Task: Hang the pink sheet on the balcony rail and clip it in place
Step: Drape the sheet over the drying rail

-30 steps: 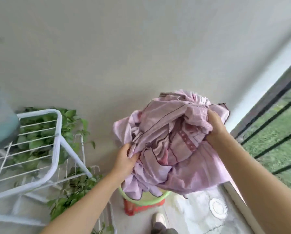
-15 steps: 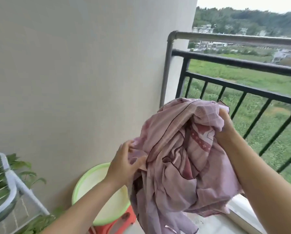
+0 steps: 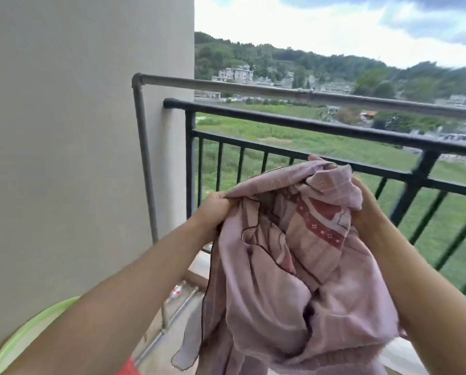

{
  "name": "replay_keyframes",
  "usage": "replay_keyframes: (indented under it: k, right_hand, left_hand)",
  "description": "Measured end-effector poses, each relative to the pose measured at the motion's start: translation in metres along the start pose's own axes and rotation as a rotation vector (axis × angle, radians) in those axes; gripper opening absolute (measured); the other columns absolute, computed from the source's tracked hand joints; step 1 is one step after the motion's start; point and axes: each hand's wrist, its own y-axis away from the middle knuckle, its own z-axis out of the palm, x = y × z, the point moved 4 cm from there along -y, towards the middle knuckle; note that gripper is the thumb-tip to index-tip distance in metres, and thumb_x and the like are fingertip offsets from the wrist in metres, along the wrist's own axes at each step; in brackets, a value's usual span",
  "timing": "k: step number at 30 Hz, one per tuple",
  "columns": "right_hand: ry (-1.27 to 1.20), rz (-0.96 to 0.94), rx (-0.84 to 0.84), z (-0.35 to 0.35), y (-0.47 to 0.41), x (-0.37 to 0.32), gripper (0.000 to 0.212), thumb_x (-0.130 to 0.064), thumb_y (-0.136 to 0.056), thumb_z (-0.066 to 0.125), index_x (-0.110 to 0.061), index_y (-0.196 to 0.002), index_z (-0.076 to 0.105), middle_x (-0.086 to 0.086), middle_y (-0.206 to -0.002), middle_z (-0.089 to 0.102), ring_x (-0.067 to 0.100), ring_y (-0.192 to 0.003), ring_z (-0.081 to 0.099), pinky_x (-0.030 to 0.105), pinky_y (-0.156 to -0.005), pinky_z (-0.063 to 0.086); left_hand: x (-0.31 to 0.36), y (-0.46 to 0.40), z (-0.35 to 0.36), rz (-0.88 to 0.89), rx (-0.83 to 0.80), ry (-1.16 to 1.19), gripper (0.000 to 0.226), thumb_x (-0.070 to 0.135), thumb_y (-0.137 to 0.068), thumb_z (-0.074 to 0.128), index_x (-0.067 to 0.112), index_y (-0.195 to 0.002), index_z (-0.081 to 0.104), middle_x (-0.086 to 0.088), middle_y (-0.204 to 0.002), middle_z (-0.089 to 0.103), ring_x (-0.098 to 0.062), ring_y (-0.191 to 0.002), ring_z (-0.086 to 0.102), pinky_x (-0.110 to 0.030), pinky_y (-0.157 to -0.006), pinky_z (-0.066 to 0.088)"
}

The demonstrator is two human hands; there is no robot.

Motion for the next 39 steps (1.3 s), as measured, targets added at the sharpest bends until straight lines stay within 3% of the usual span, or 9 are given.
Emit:
replay_keyframes:
  k: [6,11,16,20,22,24,27,32,39]
  right_hand:
    - [-0.283,-0.339,-0.274,-0.104,0.025,-0.047,0.05,-0.012,-0.1,0.002,0.011,-0.138,0.028,0.033,-0.141,0.036,0.036,-0.135,0.033,0.039,-0.116,0.02]
    - [-0.127,-0.182,-0.077,-0.137,0.018,-0.065,0.017,-0.031,-0.081,0.062,-0.024,-0.086,0.076,0.003,-0.084,0.076,0.012,-0.076,0.072,0.023,-0.067,0.059]
    - [-0.06,-0.268,-0.049,-0.136,0.018,-0.119,0.037,-0.021,-0.096,0.035,-0.009,-0.103,0.07,-0.001,-0.07,0.073,0.007,-0.065,0.069,0.018,-0.058,0.056]
    - [0.113,-0.454,0.065,-0.127,0.008,-0.173,0.027,-0.021,-0.075,0.058,-0.026,-0.053,0.072,-0.015,-0.046,0.065,-0.003,-0.043,0.06,0.014,-0.052,0.048]
    - [0.268,-0.516,0.05,-0.116,-0.005,-0.193,0.01,-0.034,-0.068,0.069,-0.027,-0.075,0.066,-0.019,-0.06,0.069,-0.002,-0.053,0.063,0.017,-0.056,0.051]
    - [0.386,-0.536,-0.009,-0.098,-0.013,-0.211,0.058,-0.059,-0.042,0.079,-0.028,-0.087,0.06,-0.017,-0.079,0.069,-0.001,-0.061,0.064,0.019,-0.062,0.053]
    - [0.464,-0.6,-0.232,-0.05,-0.017,-0.234,0.057,-0.062,-0.03,0.076,-0.03,-0.077,0.067,-0.011,-0.096,0.058,-0.007,-0.065,0.064,0.014,-0.067,0.051]
    - [0.743,-0.568,-0.266,-0.002,-0.023,-0.246,0.013,-0.012,-0.083,0.056,-0.021,-0.088,0.064,-0.01,-0.077,0.067,-0.001,-0.061,0.062,0.015,-0.061,0.05]
    - [1.059,-0.554,0.075,-0.108,0.028,-0.251,0.095,-0.073,-0.07,0.048,-0.04,-0.144,-0.003,0.003,-0.157,0.016,0.014,-0.137,0.031,0.035,-0.112,0.022]
  left_hand:
    - [0.038,-0.031,0.029,-0.069,-0.063,0.168,0.03,0.032,-0.095,0.043,0.012,-0.091,0.066,-0.005,-0.089,0.07,-0.014,-0.075,0.069,-0.025,-0.067,0.057]
    - [0.071,-0.043,0.04,-0.04,-0.044,0.055,0.029,0.029,-0.097,0.04,0.012,-0.091,0.064,-0.005,-0.087,0.069,-0.011,-0.07,0.069,-0.02,-0.06,0.057]
    - [0.109,-0.044,0.07,0.041,-0.229,0.055,0.042,0.046,-0.092,0.044,0.015,-0.094,0.072,-0.006,-0.088,0.074,-0.017,-0.078,0.071,-0.031,-0.076,0.058]
    - [0.119,-0.039,0.105,0.009,-0.417,-0.093,0.048,0.06,-0.077,0.052,0.018,-0.084,0.075,-0.005,-0.087,0.075,-0.017,-0.08,0.07,-0.032,-0.084,0.055]
    - [0.109,-0.034,0.127,0.023,-0.479,-0.255,0.035,0.049,-0.076,0.058,0.017,-0.081,0.072,-0.005,-0.084,0.074,-0.011,-0.072,0.071,-0.021,-0.068,0.058]
    - [0.1,-0.032,0.151,0.145,-0.47,-0.545,0.027,0.031,-0.08,0.066,0.017,-0.104,0.063,-0.005,-0.098,0.069,-0.01,-0.085,0.068,-0.018,-0.074,0.055]
    - [0.102,-0.036,0.191,0.407,-0.464,-0.663,0.104,0.031,-0.055,0.075,0.047,-0.139,0.016,-0.01,-0.127,0.053,-0.017,-0.111,0.055,-0.028,-0.094,0.048]
    - [0.142,-0.029,0.247,0.4,-0.456,-0.259,0.035,-0.006,-0.085,0.051,0.02,-0.069,0.035,0.001,-0.059,0.048,0.012,-0.04,0.052,0.0,-0.047,0.04]
    - [0.175,-0.122,0.226,0.405,0.061,0.146,0.022,0.037,-0.077,0.069,0.016,-0.074,0.062,-0.002,-0.081,0.063,-0.024,-0.083,0.061,-0.037,-0.081,0.051]
